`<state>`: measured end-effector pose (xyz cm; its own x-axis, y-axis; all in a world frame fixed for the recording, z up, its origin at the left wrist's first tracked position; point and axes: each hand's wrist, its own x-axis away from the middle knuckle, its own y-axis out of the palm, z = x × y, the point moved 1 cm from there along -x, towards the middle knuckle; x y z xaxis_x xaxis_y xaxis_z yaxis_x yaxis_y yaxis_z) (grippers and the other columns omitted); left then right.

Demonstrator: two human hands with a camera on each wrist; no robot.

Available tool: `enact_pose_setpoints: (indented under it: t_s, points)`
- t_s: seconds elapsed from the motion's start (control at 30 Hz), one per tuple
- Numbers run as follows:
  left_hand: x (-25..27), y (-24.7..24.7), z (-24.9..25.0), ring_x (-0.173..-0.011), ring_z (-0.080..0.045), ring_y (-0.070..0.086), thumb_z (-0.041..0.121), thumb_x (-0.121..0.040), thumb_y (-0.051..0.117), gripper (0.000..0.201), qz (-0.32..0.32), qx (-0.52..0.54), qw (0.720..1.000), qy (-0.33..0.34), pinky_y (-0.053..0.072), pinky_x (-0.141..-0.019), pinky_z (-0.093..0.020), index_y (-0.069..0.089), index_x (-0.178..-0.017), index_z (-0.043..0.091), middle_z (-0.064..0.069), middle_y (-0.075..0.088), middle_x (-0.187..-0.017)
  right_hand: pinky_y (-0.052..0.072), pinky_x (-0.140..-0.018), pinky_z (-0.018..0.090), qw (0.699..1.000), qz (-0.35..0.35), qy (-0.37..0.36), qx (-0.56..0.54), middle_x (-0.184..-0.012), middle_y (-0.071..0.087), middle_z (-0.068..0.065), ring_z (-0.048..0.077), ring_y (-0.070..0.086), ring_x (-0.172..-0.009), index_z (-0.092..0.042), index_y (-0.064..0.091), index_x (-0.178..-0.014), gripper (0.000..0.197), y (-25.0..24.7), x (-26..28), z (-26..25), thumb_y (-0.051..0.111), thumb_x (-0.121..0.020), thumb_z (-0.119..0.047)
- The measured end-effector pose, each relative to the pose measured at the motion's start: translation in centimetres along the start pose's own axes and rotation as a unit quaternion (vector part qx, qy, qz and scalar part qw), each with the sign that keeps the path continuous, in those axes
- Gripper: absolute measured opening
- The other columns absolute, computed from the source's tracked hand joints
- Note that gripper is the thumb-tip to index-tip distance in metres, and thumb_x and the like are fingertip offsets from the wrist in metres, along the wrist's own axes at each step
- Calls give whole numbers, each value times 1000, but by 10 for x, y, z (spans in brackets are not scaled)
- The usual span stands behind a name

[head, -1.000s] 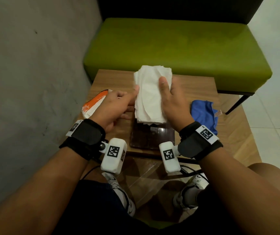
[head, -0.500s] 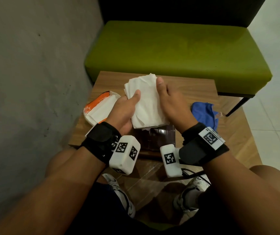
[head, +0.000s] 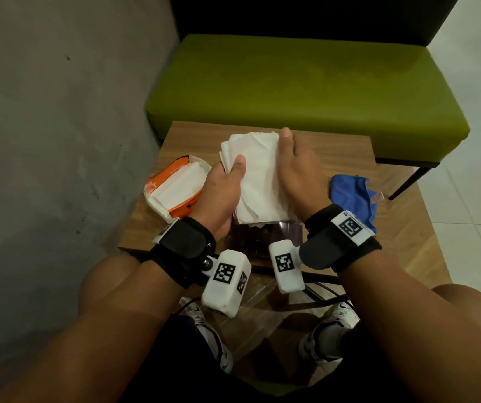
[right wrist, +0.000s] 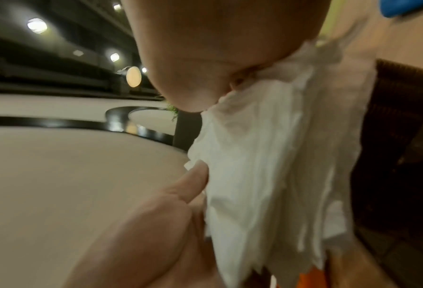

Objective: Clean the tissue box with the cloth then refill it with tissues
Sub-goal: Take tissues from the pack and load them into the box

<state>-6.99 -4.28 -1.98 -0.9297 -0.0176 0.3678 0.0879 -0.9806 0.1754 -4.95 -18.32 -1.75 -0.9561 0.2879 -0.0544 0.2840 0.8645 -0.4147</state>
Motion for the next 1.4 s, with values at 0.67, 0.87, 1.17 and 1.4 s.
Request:
enact_pose_setpoints:
  t_s: [0.67, 0.87, 1.17, 1.4]
  points:
    - [-3, -5, 3, -117, -25, 75, 42, -111, 53, 44, -33, 47, 998, 41, 60, -103, -50, 58, -144, 14, -8, 77, -128, 56, -85, 49, 996, 13, -90, -27, -98, 67, -2, 21, 65, -92, -31, 57, -84, 11, 5, 0, -11, 65, -92, -32]
    - [-3, -5, 1, -113, -24, 77, 43, -110, 54, 43, -4, 62, 998, 33, 61, -100, -50, 61, -141, 15, -6, 78, -124, 54, -88, 44, 998, 22, -37, -53, -97, 68, 0, 17, 63, -95, -25, 56, -80, 17, 7, 3, -16, 66, -91, -32]
    - [-4, -3, 2, -111, -25, 77, 39, -110, 56, 37, 24, 65, 996, 48, 62, -98, -51, 61, -136, 15, -8, 78, -123, 52, -76, 31, 996, 2, -2, -90, -100, 63, -2, 11, 62, -88, -11, 53, -109, 39, 6, 6, -21, 68, -97, -45]
    - [-1, -3, 3, -111, -19, 76, 40, -112, 51, 37, 40, 63, 997, 35, 65, -83, -34, 58, -138, 16, -1, 76, -124, 48, -79, 41, 1000, -3, 19, 25, -94, 66, 1, 24, 61, -89, -12, 61, -103, 46, 5, -1, -9, 37, -111, -51]
